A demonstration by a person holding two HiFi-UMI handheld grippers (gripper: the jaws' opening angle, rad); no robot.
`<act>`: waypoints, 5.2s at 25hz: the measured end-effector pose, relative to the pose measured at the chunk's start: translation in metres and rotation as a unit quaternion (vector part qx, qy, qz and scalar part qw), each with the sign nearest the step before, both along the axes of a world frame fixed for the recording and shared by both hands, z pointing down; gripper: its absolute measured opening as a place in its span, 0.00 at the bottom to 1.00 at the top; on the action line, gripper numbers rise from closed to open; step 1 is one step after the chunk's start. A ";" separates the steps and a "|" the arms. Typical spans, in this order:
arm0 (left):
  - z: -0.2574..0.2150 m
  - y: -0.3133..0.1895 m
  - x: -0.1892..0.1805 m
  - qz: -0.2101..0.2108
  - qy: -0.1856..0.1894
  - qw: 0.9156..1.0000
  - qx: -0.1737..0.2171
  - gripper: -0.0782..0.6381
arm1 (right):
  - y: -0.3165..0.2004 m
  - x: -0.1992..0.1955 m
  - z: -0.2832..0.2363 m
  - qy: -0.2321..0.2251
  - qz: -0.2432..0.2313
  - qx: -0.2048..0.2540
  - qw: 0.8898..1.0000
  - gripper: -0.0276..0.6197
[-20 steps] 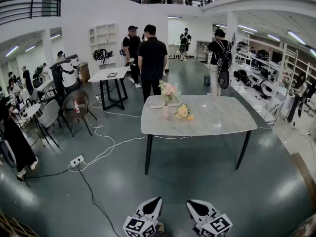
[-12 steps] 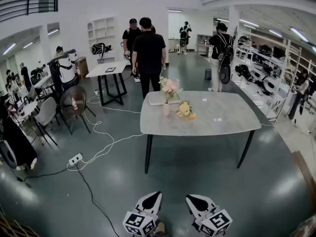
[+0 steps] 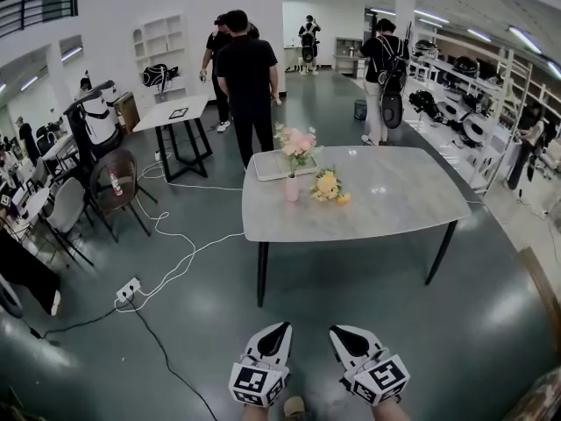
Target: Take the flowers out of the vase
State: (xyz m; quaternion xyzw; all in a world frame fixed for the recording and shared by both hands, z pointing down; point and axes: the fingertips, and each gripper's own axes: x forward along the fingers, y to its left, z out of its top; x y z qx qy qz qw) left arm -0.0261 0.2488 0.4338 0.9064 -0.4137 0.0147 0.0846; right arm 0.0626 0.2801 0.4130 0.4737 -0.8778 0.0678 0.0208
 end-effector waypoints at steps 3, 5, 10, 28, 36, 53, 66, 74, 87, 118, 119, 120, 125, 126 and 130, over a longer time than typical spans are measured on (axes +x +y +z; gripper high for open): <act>0.004 -0.023 -0.007 0.002 -0.003 1.000 0.002 0.13 | -0.022 0.000 0.004 0.005 0.015 -0.001 1.000 0.07; 0.008 -0.036 -0.012 0.004 -0.006 1.000 0.000 0.13 | -0.034 0.000 0.008 0.005 0.025 -0.004 1.000 0.07; 0.015 -0.066 -0.021 -0.003 -0.007 1.000 -0.006 0.13 | -0.062 -0.006 0.017 0.003 0.028 -0.011 1.000 0.08; 0.031 -0.206 -0.004 -0.014 -0.017 1.000 -0.005 0.13 | -0.213 -0.002 0.036 0.019 -0.009 -0.002 1.000 0.08; 0.043 -0.267 0.005 -0.022 -0.012 1.000 -0.019 0.13 | -0.274 0.004 0.046 0.024 -0.028 -0.024 0.999 0.08; 0.057 -0.346 0.037 -0.025 -0.003 0.999 -0.023 0.13 | -0.358 0.018 0.066 0.023 -0.052 -0.037 0.998 0.08; 0.072 -0.403 0.040 0.003 -0.011 1.000 -0.022 0.13 | -0.413 0.007 0.080 0.006 -0.044 -0.045 0.998 0.08; 0.083 -0.457 0.046 0.026 -0.008 0.999 -0.017 0.13 | -0.466 0.000 0.089 -0.002 -0.031 -0.046 0.998 0.08; 0.096 -0.524 0.061 0.059 0.003 0.998 0.000 0.13 | -0.531 0.011 0.100 -0.010 -0.006 -0.036 0.999 0.08; 0.128 -0.583 0.091 0.087 -0.047 0.994 0.039 0.47 | -0.600 0.029 0.105 -0.044 0.063 0.000 0.997 0.12; 0.128 -0.585 0.092 0.087 -0.051 0.994 0.038 0.48 | -0.602 0.030 0.105 -0.044 0.065 0.000 0.997 0.16; 0.129 -0.587 0.093 0.087 -0.057 0.994 0.038 0.48 | -0.604 0.031 0.105 -0.046 0.067 0.000 0.997 0.18; 0.130 -0.589 0.101 0.100 -0.071 0.992 0.043 0.48 | -0.615 0.031 0.102 -0.059 0.067 0.005 0.996 0.21; 0.130 -0.589 0.101 0.098 -0.072 0.992 0.044 0.47 | -0.617 0.030 0.102 -0.061 0.065 0.006 0.996 0.22; 0.130 -0.592 0.098 0.087 -0.055 0.994 0.046 0.44 | -0.623 0.026 0.103 -0.066 0.060 0.010 0.996 0.23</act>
